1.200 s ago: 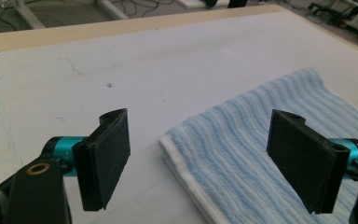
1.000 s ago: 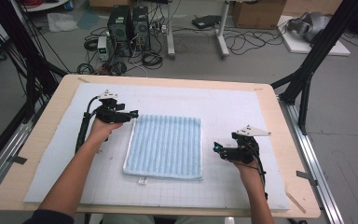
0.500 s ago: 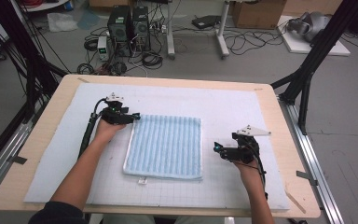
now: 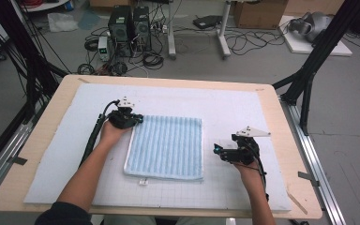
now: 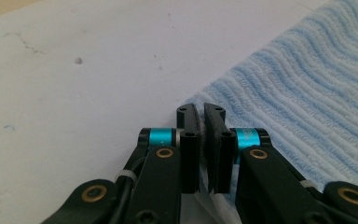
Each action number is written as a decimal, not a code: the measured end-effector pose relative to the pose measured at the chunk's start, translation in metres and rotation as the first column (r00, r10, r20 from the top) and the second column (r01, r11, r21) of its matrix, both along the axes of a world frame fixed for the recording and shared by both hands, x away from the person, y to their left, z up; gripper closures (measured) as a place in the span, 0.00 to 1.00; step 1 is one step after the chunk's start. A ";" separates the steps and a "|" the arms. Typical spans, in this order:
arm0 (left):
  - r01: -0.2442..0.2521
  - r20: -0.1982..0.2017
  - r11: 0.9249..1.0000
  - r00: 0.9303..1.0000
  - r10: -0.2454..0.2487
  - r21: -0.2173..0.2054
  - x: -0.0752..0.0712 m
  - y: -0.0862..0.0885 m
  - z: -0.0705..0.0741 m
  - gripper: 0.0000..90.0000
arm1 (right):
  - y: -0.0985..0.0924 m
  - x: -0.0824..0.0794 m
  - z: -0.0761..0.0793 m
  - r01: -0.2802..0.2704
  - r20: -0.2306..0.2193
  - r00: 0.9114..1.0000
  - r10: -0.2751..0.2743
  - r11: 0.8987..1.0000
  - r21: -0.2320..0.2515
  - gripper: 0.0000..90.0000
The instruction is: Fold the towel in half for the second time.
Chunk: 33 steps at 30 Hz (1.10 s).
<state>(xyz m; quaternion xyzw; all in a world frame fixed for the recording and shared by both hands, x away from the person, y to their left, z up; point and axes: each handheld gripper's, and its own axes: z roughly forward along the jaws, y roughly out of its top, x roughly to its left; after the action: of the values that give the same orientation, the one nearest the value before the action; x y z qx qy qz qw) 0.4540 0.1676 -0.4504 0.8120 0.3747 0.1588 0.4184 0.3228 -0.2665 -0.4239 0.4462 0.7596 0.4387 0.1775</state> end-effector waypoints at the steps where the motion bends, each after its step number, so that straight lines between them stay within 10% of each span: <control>1: -0.004 -0.012 1.000 1.000 0.004 -0.015 0.000 0.002 0.000 0.94 | 0.001 0.000 0.000 -0.006 0.001 1.000 0.006 1.000 -0.001 0.13; 14: -0.067 -0.092 0.991 0.994 0.056 -0.119 0.003 0.008 -0.003 0.95 | 0.030 0.034 -0.003 -0.126 -0.082 0.989 0.127 0.992 0.019 0.13; 26: -0.056 -0.100 0.989 0.994 0.042 -0.138 0.001 0.011 -0.003 0.95 | 0.042 0.084 0.008 -0.057 -0.109 0.992 0.063 0.997 0.059 0.27; 33: -0.056 -0.100 0.985 0.994 0.040 -0.161 -0.001 0.013 -0.003 0.95 | 0.062 0.102 0.005 -0.003 -0.107 0.994 -0.003 0.998 -0.055 0.49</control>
<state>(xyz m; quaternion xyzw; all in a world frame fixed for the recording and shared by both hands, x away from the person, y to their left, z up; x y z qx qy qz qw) 0.4530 0.1805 -0.4536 0.7724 0.4258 0.0979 0.4611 0.4247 -0.2043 -0.4186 0.4640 0.7798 0.3931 0.1488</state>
